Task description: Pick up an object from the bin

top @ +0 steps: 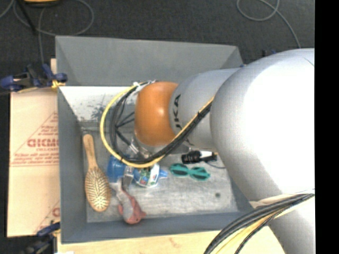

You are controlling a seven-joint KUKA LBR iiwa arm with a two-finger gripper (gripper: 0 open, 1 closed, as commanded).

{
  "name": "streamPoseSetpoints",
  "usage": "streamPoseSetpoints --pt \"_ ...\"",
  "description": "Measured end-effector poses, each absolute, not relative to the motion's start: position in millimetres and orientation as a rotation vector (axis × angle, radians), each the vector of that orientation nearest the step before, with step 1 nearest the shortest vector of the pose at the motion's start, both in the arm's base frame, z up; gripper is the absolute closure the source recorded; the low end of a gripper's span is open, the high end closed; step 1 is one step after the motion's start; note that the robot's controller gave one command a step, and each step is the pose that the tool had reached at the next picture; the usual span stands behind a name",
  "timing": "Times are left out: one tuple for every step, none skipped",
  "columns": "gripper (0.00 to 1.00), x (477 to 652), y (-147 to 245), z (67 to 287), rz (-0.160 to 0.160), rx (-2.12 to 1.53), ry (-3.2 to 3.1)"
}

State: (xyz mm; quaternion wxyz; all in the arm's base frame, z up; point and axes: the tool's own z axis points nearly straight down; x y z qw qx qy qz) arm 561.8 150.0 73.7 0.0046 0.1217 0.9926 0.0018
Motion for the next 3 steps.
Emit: streamPoseSetpoints --pt "1.00 561.8 150.0 73.7 0.006 0.381 3.109" --pt "1.00 561.1 149.9 76.4 0.005 0.382 3.111" --pt "1.00 561.0 149.7 83.6 0.003 0.382 3.114"
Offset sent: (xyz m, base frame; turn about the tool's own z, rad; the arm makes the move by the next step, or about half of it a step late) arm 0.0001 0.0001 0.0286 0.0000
